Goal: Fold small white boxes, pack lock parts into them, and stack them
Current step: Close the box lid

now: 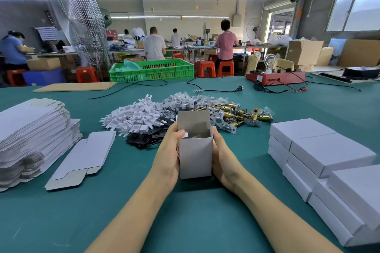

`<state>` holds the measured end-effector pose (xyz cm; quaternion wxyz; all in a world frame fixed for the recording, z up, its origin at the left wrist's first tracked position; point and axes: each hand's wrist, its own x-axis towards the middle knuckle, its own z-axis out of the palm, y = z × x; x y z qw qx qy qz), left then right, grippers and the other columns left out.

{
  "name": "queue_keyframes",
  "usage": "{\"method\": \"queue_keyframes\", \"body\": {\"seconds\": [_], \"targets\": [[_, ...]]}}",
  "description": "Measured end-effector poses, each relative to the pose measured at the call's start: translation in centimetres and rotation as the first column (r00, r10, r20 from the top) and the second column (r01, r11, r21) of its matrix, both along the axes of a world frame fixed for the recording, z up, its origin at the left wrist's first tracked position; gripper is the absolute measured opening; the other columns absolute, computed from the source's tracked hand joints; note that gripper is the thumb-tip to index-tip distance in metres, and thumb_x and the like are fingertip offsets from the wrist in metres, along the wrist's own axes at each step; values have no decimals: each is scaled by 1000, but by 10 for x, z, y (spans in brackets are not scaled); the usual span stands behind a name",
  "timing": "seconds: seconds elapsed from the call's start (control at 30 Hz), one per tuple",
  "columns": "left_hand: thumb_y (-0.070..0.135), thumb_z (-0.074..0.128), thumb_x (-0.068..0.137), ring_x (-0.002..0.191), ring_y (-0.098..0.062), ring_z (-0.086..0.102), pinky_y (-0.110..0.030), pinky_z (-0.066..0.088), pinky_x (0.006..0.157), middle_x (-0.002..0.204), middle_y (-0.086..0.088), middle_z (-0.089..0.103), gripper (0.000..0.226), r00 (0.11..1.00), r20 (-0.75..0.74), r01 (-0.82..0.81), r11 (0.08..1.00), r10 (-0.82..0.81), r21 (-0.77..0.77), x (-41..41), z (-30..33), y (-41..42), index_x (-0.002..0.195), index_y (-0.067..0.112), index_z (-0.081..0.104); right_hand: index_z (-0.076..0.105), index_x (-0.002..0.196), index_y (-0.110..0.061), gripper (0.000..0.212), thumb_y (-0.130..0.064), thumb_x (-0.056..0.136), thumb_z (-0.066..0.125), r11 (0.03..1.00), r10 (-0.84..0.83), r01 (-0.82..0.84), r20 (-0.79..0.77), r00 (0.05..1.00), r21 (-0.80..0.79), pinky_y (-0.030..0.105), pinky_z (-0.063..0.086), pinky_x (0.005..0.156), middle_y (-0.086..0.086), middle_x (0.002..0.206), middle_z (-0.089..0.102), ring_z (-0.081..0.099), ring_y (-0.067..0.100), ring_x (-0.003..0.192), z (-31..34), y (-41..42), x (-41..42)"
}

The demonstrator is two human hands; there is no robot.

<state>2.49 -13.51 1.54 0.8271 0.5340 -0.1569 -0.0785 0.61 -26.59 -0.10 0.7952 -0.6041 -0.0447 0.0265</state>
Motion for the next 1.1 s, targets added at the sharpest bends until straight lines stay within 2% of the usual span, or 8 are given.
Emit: {"method": "queue_keyframes", "body": {"seconds": [0.13,0.27,0.43,0.57,0.7,0.87,1.0,1.1], "targets": [[13,41,99,96,-18,68,-39,50,90,115,-6,72,30,1000,10,-15,1000,15,1,-1,1,0,116,23,62,73,105,-33,57,-71,82,38,1000,-10,11,-31,999,17,53,43,103,13,120,67,61,32,116,2,1,0],[13,42,98,97,-16,68,-37,51,87,116,-5,72,31,999,21,-26,1000,26,1,-1,1,0,119,26,61,66,120,-24,63,-69,81,45,999,-15,16,-26,1000,34,61,36,106,21,123,63,54,42,119,2,0,1],[11,42,97,92,-15,69,-33,53,80,110,-3,73,31,998,23,-52,998,52,-20,0,1,-1,116,27,62,58,125,-25,42,-45,89,47,997,-79,77,79,994,25,50,46,94,10,120,67,60,32,110,11,2,1],[9,43,96,88,-16,68,-36,53,79,107,-4,73,36,999,9,-47,998,48,-28,1,1,1,104,32,69,62,110,-28,28,-17,90,46,980,-190,196,163,968,-18,37,45,74,6,105,70,61,22,87,19,2,4],[10,42,98,85,-16,66,-38,49,78,104,-3,73,35,998,0,-65,998,65,-19,0,3,1,101,31,71,66,94,-29,40,1,93,39,959,-273,283,245,930,-7,13,42,53,-6,84,69,56,0,61,24,2,4],[7,41,98,72,-10,65,-23,52,61,91,-1,74,42,998,-16,-65,996,65,-56,-1,6,1,87,30,75,68,88,-27,40,0,96,40,924,-381,378,270,884,68,21,49,64,-3,88,72,62,11,78,25,14,3],[6,43,97,74,-15,63,-27,50,65,90,-6,72,33,997,-30,-67,995,65,-80,-2,6,2,90,20,72,65,77,-29,44,-3,97,37,858,-499,511,323,804,53,13,47,64,-10,81,71,63,2,76,19,26,-3],[7,44,96,73,-17,64,-26,52,63,87,-9,72,31,999,-17,-53,995,52,-79,-3,6,1,83,17,70,67,73,-23,34,-15,90,39,848,-528,507,332,782,154,19,47,62,-4,76,69,62,9,73,19,28,-6]]}}
